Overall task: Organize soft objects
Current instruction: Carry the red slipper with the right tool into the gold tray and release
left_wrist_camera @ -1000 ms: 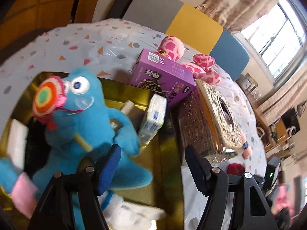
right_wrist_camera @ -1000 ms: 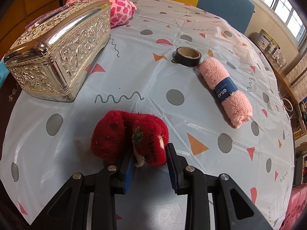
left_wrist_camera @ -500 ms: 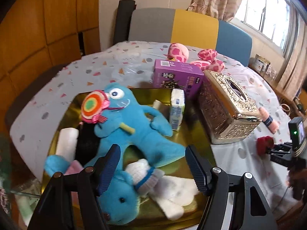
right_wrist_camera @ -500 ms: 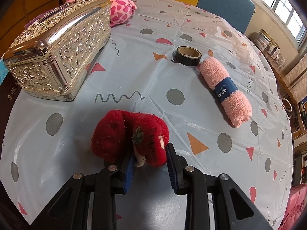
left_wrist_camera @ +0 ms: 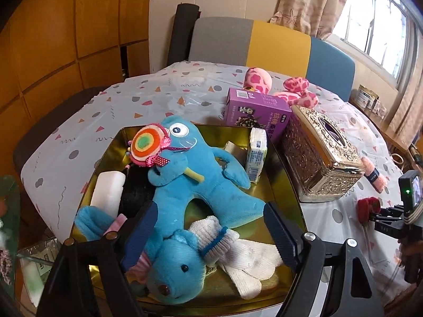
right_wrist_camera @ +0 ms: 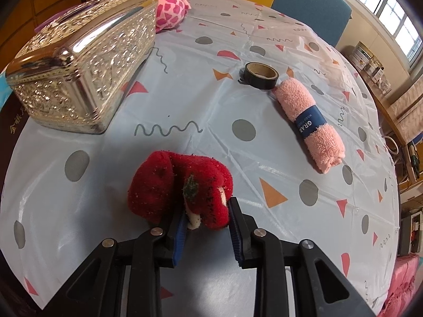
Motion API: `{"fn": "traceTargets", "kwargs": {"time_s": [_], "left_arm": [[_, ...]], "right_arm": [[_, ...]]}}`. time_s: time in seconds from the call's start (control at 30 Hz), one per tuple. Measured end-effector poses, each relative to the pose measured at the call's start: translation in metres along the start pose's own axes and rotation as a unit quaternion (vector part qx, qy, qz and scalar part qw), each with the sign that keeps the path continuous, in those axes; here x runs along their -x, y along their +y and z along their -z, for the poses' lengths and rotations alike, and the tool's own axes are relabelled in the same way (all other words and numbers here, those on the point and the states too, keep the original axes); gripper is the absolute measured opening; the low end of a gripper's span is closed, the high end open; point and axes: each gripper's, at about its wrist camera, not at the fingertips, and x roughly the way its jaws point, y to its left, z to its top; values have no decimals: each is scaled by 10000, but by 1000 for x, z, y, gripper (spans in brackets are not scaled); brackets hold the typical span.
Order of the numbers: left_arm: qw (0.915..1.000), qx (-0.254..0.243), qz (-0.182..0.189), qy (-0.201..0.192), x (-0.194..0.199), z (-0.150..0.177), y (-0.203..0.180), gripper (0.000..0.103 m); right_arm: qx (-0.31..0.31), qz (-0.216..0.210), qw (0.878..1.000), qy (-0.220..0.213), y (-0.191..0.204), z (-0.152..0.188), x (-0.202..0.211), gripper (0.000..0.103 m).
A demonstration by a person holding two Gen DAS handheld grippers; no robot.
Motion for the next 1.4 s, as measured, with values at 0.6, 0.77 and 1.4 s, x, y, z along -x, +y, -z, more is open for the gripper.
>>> {"fn": "traceTargets", "kwargs": {"time_s": [0.6,0.77,1.4], "left_arm": [[9997,161,-26,-198,9,1,17,93],[9996,172,-14,-219,10,0,18,93],[9943,855,-388,-497,24,-6,81,93]], "right_arm": [[-680,-984,9907,-651,33,14,71,26],[-405,-1385,9845,-994,56,7,98,26],[2441,-1435,9547,-915,252,-66,88,28]]}}
